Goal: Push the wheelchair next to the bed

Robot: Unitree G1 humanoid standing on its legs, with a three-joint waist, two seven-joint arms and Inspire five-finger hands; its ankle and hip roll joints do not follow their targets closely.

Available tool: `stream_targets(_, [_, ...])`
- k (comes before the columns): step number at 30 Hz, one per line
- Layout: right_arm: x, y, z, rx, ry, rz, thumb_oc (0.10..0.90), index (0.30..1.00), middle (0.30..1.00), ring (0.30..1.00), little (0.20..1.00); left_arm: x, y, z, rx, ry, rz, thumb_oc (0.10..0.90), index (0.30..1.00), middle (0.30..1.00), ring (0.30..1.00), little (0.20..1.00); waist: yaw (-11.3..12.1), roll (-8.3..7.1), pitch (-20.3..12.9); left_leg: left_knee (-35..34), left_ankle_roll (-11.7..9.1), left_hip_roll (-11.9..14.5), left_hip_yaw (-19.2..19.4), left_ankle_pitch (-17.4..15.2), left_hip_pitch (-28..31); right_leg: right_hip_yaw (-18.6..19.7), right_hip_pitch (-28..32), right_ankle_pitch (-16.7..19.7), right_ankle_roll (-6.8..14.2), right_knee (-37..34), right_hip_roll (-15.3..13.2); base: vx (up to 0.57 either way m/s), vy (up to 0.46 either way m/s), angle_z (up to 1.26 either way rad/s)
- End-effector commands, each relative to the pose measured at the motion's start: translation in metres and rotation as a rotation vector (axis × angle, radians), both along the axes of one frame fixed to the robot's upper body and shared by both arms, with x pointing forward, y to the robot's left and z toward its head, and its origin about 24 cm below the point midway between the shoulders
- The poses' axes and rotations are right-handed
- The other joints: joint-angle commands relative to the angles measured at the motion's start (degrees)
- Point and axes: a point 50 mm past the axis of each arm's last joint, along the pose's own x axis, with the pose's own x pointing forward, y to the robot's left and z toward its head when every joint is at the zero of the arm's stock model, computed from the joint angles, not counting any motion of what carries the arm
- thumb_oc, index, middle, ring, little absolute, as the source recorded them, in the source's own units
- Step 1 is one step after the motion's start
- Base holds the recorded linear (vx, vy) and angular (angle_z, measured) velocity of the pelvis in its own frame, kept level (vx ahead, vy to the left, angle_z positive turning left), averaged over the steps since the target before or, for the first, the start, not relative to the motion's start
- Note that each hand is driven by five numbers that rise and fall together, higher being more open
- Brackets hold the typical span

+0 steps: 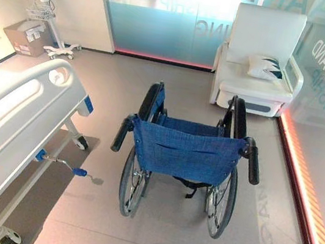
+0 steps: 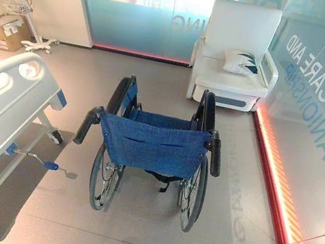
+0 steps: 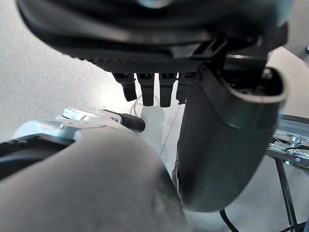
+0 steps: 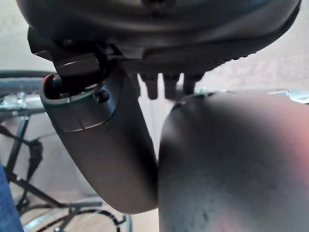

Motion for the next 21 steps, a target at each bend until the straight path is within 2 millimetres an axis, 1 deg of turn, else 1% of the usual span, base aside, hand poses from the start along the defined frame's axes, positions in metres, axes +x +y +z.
stream_targets(1, [-0.0141,0.0181,-0.0058,0.045,0.057,0.065,0.800,0.900,0.900,0.900,0.900,0.0023,-0.0131,-0.0030,-0.059,0.020,-0.010,0.800,0.900,0.900,0.900,0.900,-0.5,-0.16,1.4,0.6,-0.5,-1.2,2.8,-0.2,-0.9,0.1,0.8,-0.1,-0.9,1.2,0.1,0.00,0.000,0.00])
stream_targets(7, [-0.0143,0.0187,-0.0061,0.046,0.062,0.066,0.800,0.900,0.900,0.900,0.900,-0.0026,-0.0120,-0.0037,-0.054,0.039,0.013,0.800,0.900,0.900,0.900,0.900,-0.5,-0.24,1.2,0.6,-0.5,-1.2,2.8,-0.2,-0.6,0.3,1.0,-0.1,-1.0,1.1,0.2,0.00,0.000,0.00])
stream_targets(21, [-0.0176,0.0178,-0.0064,0.045,0.073,0.073,0.800,0.900,0.900,0.900,0.900,-0.0019,-0.0102,-0.0035,-0.035,0.041,0.016,0.800,0.900,0.900,0.900,0.900,-0.9,-0.28,1.3,0.6,-0.4,-1.1,3.1,-0.4,-0.1,0.8,1.3,-0.2,-1.1,1.2,0.3,0.00,0.000,0.00])
